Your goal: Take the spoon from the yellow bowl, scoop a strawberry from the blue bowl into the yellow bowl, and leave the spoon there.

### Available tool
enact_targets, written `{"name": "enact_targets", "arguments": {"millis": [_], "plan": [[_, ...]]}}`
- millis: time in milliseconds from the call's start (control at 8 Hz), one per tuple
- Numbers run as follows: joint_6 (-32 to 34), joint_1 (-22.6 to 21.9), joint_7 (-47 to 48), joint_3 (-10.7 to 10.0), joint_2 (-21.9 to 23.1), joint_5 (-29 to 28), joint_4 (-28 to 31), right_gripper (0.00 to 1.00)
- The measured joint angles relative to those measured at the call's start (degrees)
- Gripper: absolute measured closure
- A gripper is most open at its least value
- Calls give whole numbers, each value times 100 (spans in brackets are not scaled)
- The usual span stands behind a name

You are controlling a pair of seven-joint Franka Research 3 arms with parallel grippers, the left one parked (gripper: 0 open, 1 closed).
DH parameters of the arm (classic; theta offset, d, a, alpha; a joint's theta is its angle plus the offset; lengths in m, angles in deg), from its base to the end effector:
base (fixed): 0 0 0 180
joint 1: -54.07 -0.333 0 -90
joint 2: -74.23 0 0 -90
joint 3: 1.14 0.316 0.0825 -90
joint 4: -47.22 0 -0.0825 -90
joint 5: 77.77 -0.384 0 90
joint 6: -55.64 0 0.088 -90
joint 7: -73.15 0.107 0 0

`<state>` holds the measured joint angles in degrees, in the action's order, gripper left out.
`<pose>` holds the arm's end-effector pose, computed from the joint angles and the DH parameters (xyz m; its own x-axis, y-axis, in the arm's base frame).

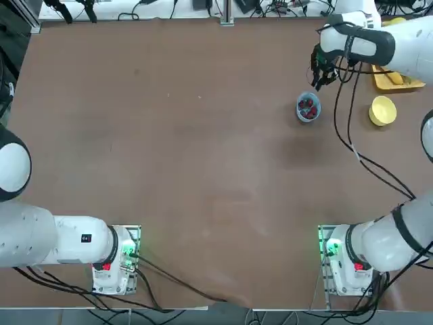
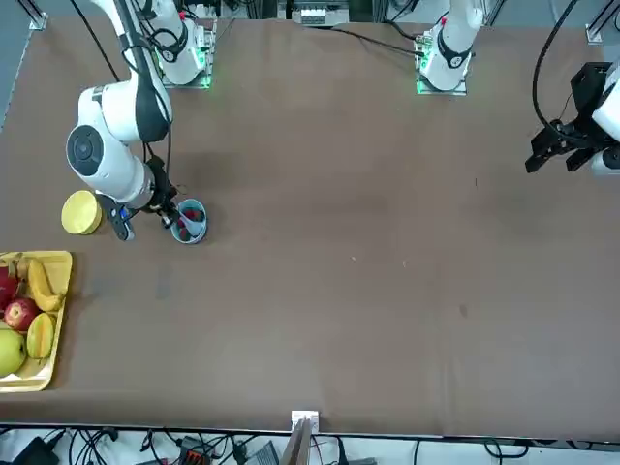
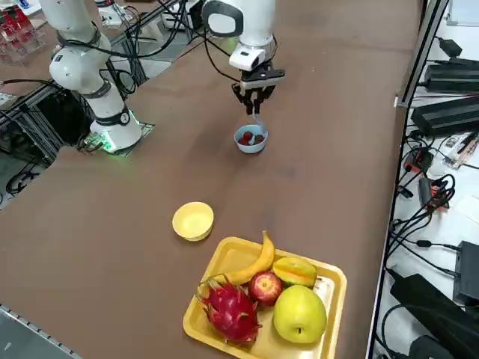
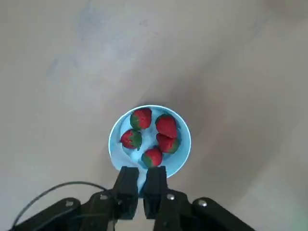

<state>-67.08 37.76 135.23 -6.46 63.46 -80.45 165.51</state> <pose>0.5550 0.1108 0.3345 0.6032 -0.7946 -0.0681 -0.7898 -0.6071 0.0880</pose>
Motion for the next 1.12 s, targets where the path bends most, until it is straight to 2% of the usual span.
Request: {"name": "enact_targets", "arguments": {"millis": [500, 1125], "plan": [[-140, 0, 10, 7, -1, -29, 138, 89], [13, -128, 10, 78, -81, 37, 192, 89]]}}
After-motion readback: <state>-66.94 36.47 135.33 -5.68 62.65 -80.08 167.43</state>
